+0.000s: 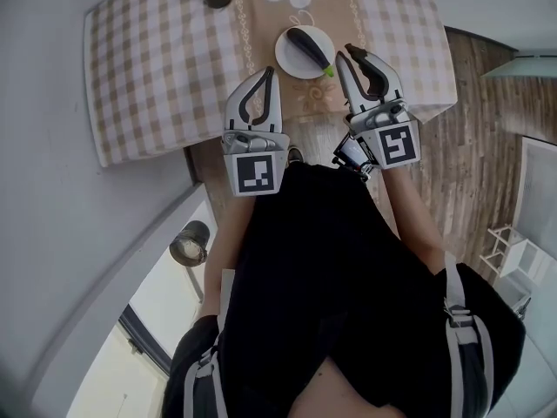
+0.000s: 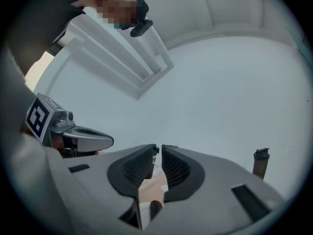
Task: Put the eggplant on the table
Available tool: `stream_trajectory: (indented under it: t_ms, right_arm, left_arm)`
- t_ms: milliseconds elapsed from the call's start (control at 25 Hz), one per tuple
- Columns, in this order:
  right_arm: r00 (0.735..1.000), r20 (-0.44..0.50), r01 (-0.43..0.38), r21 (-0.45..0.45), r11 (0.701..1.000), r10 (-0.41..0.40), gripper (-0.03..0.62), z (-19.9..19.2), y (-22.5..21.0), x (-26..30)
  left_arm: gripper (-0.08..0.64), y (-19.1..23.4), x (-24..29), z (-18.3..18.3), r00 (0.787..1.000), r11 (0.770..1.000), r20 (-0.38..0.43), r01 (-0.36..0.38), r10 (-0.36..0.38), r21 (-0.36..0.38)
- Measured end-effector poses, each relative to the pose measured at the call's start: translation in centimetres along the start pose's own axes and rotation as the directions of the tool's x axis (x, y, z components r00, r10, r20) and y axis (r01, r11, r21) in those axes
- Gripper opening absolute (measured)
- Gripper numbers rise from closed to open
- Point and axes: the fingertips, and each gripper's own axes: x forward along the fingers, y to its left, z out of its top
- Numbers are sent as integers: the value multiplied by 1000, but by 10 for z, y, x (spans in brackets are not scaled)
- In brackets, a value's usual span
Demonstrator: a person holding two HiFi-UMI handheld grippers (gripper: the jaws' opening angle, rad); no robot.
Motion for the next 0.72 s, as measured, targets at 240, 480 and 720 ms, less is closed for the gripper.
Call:
stream_trajectory:
  t_ms: [240,480,720]
  right_arm:
    - [1000,18,0,7,1000,0,40,9,1,-10]
    - [1000,16,2,14,1000,-2,40,10,1,-19]
    - [1000,23,-3,19,1000,3,25,9,3,-26]
  left_arm:
    - [3,-8,-1,2,1000,1000,0,4,-4,6]
    - [3,-15,-4,5,1000,1000,7,-1,1,-9]
    - [3,-20,-8,7,1000,1000,15,1,-1,-18]
